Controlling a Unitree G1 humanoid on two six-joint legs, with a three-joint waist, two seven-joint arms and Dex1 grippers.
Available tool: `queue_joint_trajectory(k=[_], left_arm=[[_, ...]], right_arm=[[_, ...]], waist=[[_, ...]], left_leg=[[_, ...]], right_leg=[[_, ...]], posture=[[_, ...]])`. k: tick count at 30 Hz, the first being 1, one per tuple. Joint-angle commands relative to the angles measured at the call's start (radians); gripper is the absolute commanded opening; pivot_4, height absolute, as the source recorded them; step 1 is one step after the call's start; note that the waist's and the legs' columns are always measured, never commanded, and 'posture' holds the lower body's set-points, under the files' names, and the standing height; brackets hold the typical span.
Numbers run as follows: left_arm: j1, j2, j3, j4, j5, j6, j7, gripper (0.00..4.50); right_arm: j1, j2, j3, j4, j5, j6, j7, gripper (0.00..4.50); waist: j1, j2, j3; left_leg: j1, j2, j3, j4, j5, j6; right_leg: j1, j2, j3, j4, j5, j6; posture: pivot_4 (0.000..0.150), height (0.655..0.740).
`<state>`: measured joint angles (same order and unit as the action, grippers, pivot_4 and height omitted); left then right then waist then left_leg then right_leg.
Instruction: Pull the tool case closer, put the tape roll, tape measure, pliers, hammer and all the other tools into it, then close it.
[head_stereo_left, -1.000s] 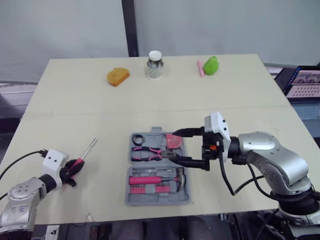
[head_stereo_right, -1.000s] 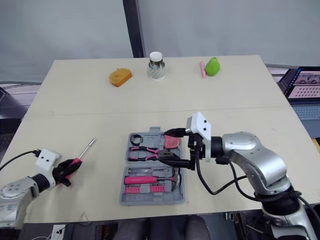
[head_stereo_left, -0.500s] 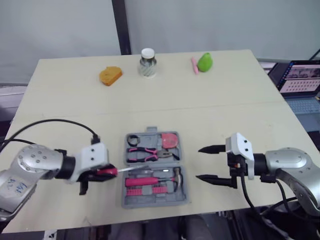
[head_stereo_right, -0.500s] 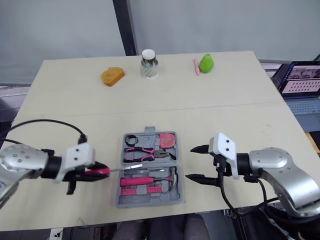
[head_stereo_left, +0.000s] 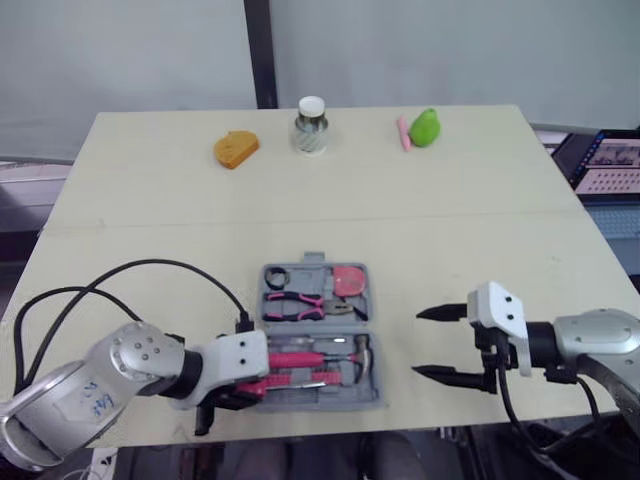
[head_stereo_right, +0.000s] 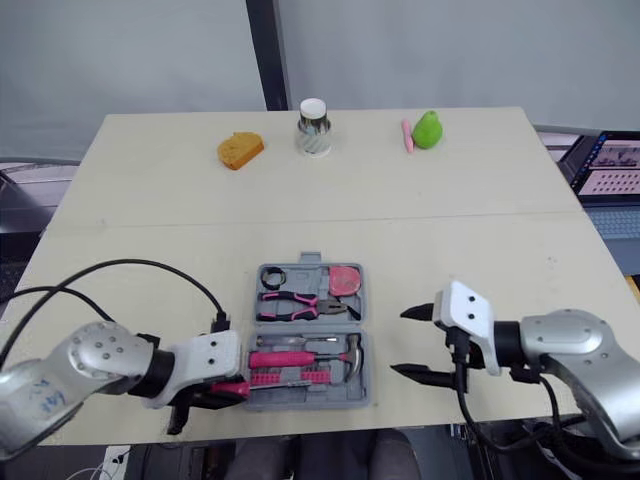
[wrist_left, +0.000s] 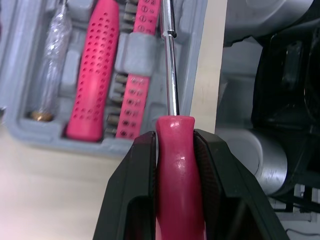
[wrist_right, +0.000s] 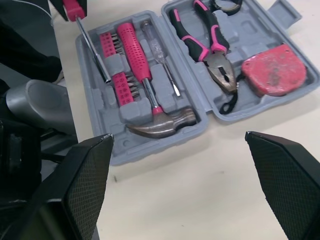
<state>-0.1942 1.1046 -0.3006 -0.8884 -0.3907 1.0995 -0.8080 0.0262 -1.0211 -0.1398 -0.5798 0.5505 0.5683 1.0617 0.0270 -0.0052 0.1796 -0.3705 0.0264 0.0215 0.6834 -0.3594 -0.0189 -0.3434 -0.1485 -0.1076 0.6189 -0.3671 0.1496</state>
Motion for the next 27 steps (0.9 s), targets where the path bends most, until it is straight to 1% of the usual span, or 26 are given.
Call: queue_joint_trajectory(k=[1,10,21,27], left_arm=[[-0.029,-0.026,-0.026,-0.039,0.005,0.026,0.033,0.62],[-0.103,-0.057,-0.062,-0.015,-0.014,0.030,0.019,0.62],[-0.233,-0.154,-0.172,-0.024,-0.042,0.143,0.052,0.62],[-0.277,-0.225,-0.240,-0.033,-0.054,0.223,0.099,0.62]], right_arm=[[0.024,-0.026,-0.049,-0.043,0.021,-0.001,0.028,4.50],[0.069,-0.058,-0.113,-0.093,0.072,0.050,0.036,4.50],[0.120,-0.081,-0.180,-0.130,0.104,0.085,0.042,4.50],[0.141,-0.081,-0.199,-0.140,0.106,0.091,0.038,4.50]], waist=[[0.002,0.000,0.000],[0.003,0.000,0.000],[0.006,0.000,0.000],[0.007,-0.001,0.000]], left_leg=[[0.000,0.000,0.000,0.000,0.000,0.000],[0.000,0.000,0.000,0.001,0.000,0.000],[0.000,-0.001,-0.001,0.001,0.000,0.000],[0.000,-0.001,-0.001,0.001,0.000,0.000]], right_leg=[[0.000,0.000,0.000,0.000,0.000,0.000],[0.001,0.000,0.000,0.000,0.000,0.000],[0.001,0.000,0.000,0.000,0.000,0.000],[0.002,0.000,0.000,0.000,0.000,0.000]], posture=[[0.150,0.7400],[0.150,0.7400],[0.150,0.7400],[0.150,0.7400]])
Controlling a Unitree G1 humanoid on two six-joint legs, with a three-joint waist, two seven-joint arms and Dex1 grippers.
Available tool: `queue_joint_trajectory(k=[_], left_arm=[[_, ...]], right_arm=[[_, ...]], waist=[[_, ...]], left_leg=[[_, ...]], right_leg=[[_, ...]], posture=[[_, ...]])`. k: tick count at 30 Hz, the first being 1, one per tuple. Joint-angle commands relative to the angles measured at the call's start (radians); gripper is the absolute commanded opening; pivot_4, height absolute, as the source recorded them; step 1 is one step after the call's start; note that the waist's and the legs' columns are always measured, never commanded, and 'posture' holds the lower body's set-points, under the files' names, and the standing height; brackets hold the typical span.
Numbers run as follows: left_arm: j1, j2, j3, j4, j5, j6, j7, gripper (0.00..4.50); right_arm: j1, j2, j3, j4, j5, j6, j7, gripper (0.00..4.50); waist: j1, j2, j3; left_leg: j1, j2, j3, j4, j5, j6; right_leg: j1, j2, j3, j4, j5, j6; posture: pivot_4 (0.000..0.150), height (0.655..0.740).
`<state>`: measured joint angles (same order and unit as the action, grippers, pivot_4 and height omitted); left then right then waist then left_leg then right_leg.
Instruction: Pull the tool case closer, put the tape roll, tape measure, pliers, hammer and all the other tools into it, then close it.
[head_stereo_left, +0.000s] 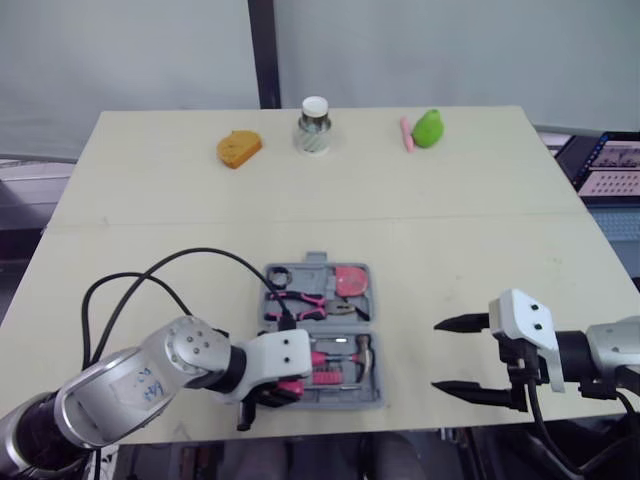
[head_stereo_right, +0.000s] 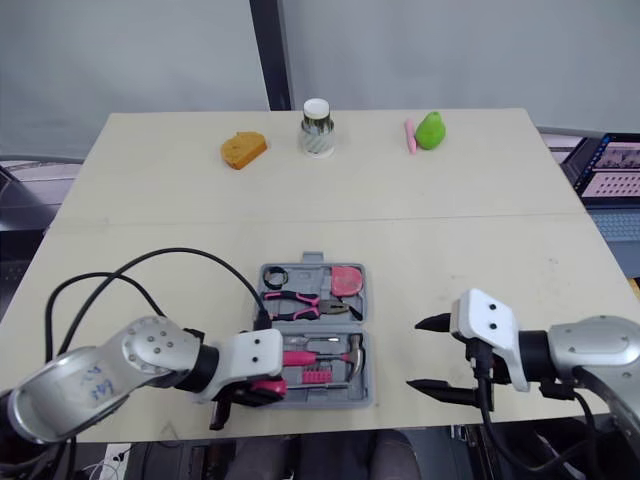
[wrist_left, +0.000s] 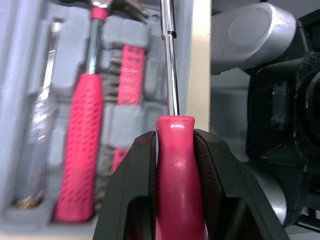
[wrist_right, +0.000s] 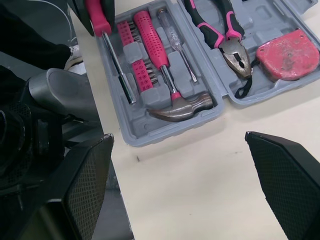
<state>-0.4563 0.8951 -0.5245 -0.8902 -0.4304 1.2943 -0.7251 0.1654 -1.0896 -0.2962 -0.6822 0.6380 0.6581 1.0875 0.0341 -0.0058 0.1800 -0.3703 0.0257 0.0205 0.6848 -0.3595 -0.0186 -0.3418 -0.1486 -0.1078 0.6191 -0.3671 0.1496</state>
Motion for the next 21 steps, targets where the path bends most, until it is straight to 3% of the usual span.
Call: queue_joint_trajectory(k=[1,6,21], left_arm=[[-0.021,-0.028,-0.028,-0.030,-0.014,0.039,0.026,0.62],[-0.046,-0.073,-0.064,-0.010,-0.009,0.085,0.067,0.62],[-0.033,-0.081,-0.126,0.036,0.015,0.024,0.112,0.62]], right_arm=[[0.005,-0.011,-0.047,-0.041,0.020,0.003,0.010,4.50],[0.020,-0.007,-0.063,-0.052,0.022,0.010,0.006,4.50],[0.027,0.001,-0.067,-0.062,0.020,0.020,-0.006,4.50]], waist=[[0.000,0.000,0.000],[0.004,0.000,0.000],[0.017,0.000,0.000]], left_leg=[[0.000,0.000,0.000,0.000,0.000,0.000],[0.000,0.000,0.000,0.000,0.000,0.000],[0.000,0.000,0.000,0.001,0.000,0.000]], right_leg=[[0.000,0.000,0.000,0.000,0.000,0.000],[0.000,0.000,0.000,0.000,0.000,0.000],[0.000,0.000,0.000,0.001,0.000,0.000]], posture=[[0.150,0.7400],[0.150,0.7400],[0.150,0.7400]])
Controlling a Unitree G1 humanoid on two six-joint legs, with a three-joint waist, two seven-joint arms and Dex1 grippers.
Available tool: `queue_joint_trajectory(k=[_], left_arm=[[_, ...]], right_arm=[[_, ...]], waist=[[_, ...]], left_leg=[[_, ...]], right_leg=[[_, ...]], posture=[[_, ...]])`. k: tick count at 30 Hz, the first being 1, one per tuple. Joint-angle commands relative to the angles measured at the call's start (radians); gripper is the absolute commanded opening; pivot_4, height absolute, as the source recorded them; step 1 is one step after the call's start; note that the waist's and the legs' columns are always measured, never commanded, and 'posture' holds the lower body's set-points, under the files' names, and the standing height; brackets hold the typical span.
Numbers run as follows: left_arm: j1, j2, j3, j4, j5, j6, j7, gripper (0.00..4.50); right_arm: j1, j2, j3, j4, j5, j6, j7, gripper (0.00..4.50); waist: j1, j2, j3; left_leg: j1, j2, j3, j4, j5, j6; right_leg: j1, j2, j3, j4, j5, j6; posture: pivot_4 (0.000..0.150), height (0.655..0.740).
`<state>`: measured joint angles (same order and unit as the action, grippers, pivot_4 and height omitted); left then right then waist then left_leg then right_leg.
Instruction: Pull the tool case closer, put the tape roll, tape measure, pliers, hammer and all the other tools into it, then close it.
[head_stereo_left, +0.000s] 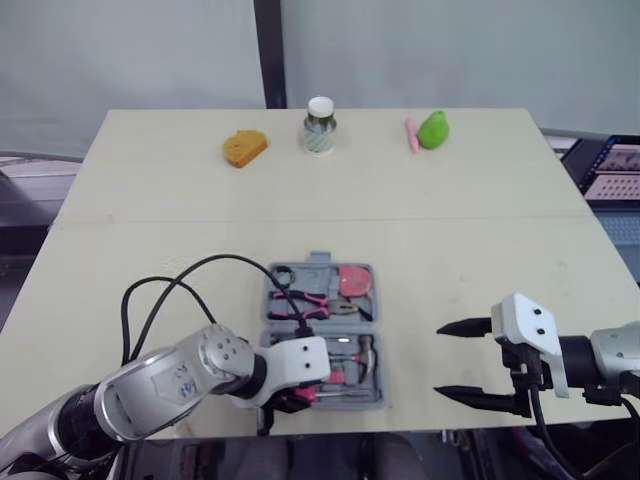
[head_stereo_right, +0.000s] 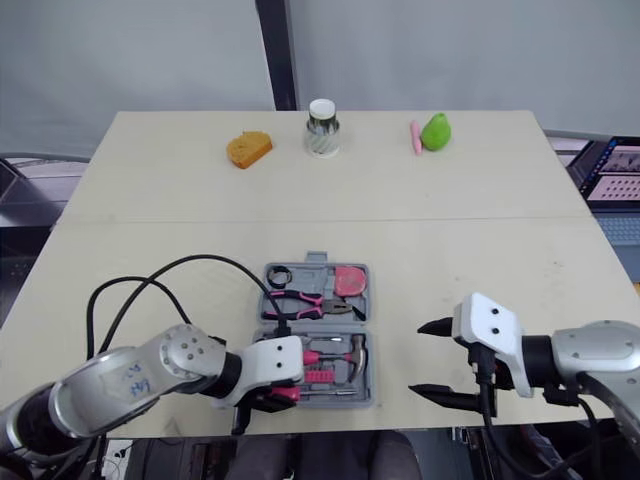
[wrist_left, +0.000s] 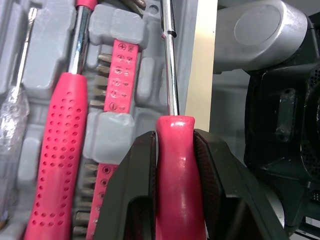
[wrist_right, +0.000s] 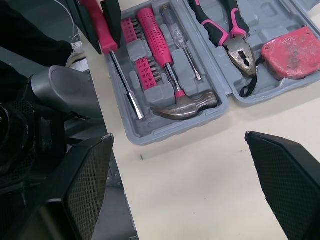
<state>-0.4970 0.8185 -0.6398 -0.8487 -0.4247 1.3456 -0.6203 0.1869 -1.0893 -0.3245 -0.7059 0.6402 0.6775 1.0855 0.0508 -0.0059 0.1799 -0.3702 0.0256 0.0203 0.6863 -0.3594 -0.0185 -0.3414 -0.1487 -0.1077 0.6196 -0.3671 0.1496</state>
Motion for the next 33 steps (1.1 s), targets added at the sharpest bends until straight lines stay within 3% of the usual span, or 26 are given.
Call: queue_joint_trajectory(k=[1,33], left_arm=[[0.008,-0.005,-0.015,-0.004,0.009,-0.031,0.008,0.62],[-0.051,-0.041,-0.079,0.091,0.048,-0.102,-0.017,0.62]], right_arm=[[0.007,0.001,-0.039,-0.039,0.017,0.001,-0.005,4.50],[0.056,0.016,-0.074,-0.083,0.035,0.024,-0.040,4.50]], waist=[[0.000,0.000,0.000],[0.002,0.000,0.000]], left_leg=[[0.000,0.000,0.000,0.000,0.000,0.000],[0.000,0.000,0.000,0.001,0.000,0.000]], right_leg=[[0.000,0.000,0.000,0.000,0.000,0.000],[0.000,0.000,0.000,0.001,0.000,0.000]], posture=[[0.150,0.7400],[0.150,0.7400]])
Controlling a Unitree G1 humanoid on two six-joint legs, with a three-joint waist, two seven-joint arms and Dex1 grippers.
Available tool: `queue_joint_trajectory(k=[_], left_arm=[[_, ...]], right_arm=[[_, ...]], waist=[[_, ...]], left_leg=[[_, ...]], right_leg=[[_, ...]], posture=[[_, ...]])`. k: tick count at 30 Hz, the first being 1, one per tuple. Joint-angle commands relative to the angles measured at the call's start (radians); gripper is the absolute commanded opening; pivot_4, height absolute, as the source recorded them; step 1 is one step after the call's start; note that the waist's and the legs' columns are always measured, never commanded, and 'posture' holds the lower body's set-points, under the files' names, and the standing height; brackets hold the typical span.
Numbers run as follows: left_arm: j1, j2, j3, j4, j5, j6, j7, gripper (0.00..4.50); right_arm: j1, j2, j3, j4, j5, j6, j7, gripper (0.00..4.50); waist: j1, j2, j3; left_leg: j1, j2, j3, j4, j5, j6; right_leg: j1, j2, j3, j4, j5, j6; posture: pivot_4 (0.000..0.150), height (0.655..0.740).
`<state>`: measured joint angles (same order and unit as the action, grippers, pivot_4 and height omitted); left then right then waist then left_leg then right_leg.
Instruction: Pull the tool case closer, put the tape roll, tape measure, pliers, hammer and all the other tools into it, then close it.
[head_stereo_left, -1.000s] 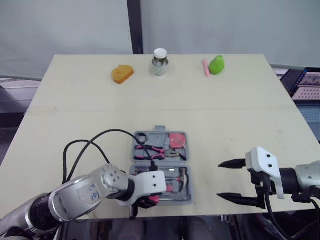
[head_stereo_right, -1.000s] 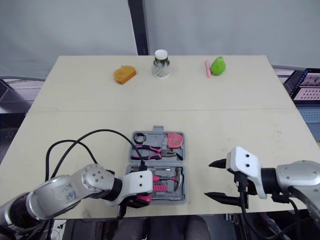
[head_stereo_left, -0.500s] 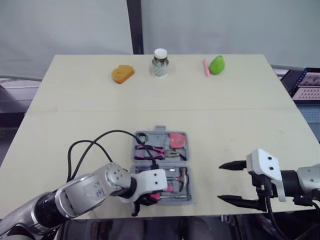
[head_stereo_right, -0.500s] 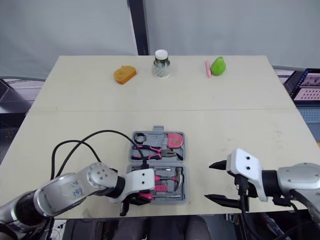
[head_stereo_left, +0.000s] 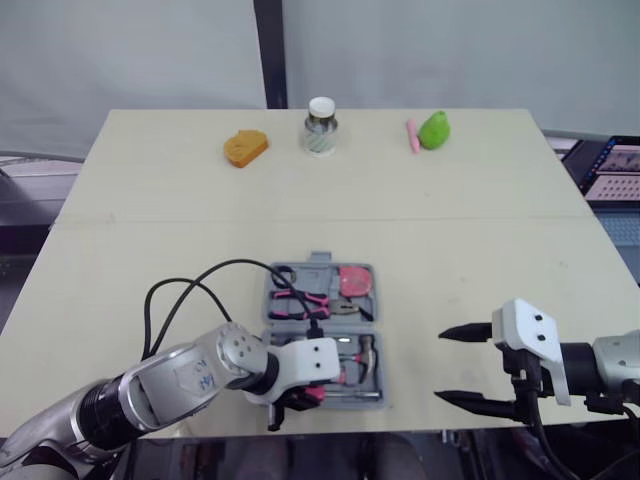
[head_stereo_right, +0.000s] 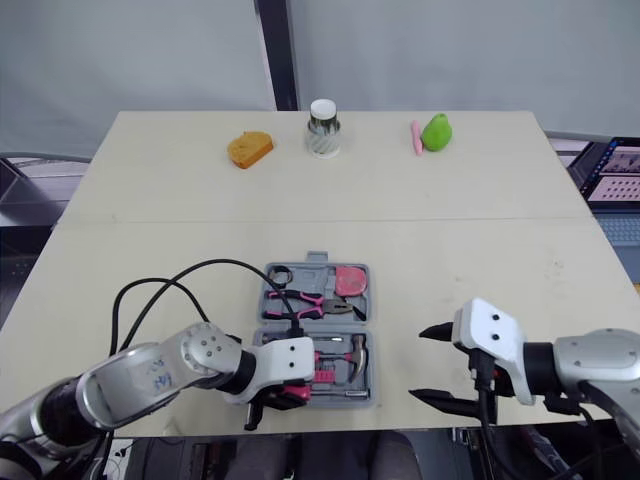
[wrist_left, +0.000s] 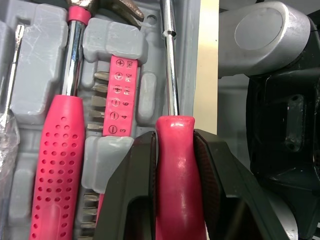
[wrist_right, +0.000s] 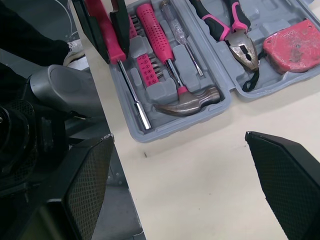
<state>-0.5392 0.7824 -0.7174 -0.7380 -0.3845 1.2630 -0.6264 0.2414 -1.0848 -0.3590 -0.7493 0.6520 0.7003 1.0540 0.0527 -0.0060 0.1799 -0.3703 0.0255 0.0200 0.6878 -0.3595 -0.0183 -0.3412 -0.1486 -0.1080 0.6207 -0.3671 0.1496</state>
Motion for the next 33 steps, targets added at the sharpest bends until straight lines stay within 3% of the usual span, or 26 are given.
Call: queue_joint_trajectory(k=[1,9,10,14,19,22,24,29,31,33], left_arm=[[-0.009,-0.005,-0.003,-0.019,0.007,-0.020,-0.013,0.62],[-0.011,-0.019,-0.002,-0.007,0.006,-0.024,-0.015,0.62],[-0.010,-0.021,-0.001,-0.007,0.006,-0.025,-0.014,1.68],[-0.008,-0.022,0.008,-0.015,0.000,-0.024,-0.023,3.48],[-0.009,-0.020,0.073,-0.044,-0.046,-0.005,-0.050,3.48],[0.025,-0.017,0.205,-0.070,-0.129,0.009,-0.091,3.48],[0.085,0.023,0.315,-0.071,-0.167,-0.081,-0.147,3.48],[0.323,0.058,0.449,0.043,-0.103,-0.485,-0.251,3.48],[0.406,0.030,0.488,0.113,-0.097,-0.624,-0.291,2.97],[0.452,0.018,0.483,0.202,-0.035,-0.782,-0.325,2.13]], right_arm=[[0.003,0.011,-0.041,-0.040,0.024,0.002,-0.009,4.50],[0.020,0.014,-0.051,-0.051,0.032,0.007,-0.019,4.50],[0.023,0.015,-0.053,-0.052,0.033,0.007,-0.020,4.50],[0.027,0.015,-0.054,-0.056,0.039,0.008,-0.024,4.50],[0.015,0.017,-0.048,-0.049,0.048,0.006,-0.025,4.50],[-0.012,0.028,-0.033,-0.033,0.055,-0.003,-0.035,4.50],[-0.047,0.043,-0.015,-0.009,0.058,-0.010,-0.045,4.50],[-0.147,0.086,0.054,0.052,0.053,-0.028,-0.059,4.50],[-0.172,0.096,0.074,0.069,0.039,-0.035,-0.061,4.50],[-0.187,0.106,0.077,0.074,0.050,-0.030,-0.068,4.50]], waist=[[0.000,0.000,0.000],[0.000,0.000,0.000],[0.001,0.000,0.000],[0.000,0.000,0.000],[0.000,0.000,0.000],[-0.001,0.000,0.000],[-0.003,0.000,0.000],[-0.012,0.001,-0.001],[-0.011,0.001,-0.001],[-0.002,0.001,-0.001]], left_leg=[[0.000,0.000,0.000,0.000,0.000,0.000],[0.000,0.000,0.000,0.000,0.000,0.000],[0.000,0.000,0.000,0.000,0.000,0.000],[0.000,0.000,0.000,0.000,0.000,0.000],[0.000,0.000,0.000,0.000,0.000,0.000],[0.000,0.000,0.000,0.001,0.000,0.000],[0.000,0.000,0.000,0.000,0.000,0.000],[0.001,0.000,0.000,-0.001,0.000,0.000],[0.000,0.000,0.000,-0.001,0.000,0.000],[0.000,0.000,0.000,0.000,0.000,0.000]], right_leg=[[0.000,0.000,0.000,0.000,0.000,0.000],[0.000,0.000,0.000,0.000,0.000,0.000],[0.000,0.000,0.000,0.000,0.000,0.000],[0.000,0.000,0.000,0.000,0.000,0.000],[0.000,0.000,0.000,0.000,0.000,0.000],[0.000,0.000,0.000,0.000,0.000,0.000],[0.000,0.000,0.000,0.000,0.000,0.000],[0.000,0.000,0.000,0.000,0.000,0.000],[0.000,0.000,0.000,0.000,0.000,0.000],[0.000,0.000,-0.001,0.000,0.000,0.000]], posture=[[0.150,0.7400],[0.150,0.7400],[0.150,0.7400],[0.150,0.7400],[0.150,0.7400],[0.150,0.7400],[0.150,0.7400],[0.150,0.7400],[0.150,0.7400],[0.150,0.7400]])
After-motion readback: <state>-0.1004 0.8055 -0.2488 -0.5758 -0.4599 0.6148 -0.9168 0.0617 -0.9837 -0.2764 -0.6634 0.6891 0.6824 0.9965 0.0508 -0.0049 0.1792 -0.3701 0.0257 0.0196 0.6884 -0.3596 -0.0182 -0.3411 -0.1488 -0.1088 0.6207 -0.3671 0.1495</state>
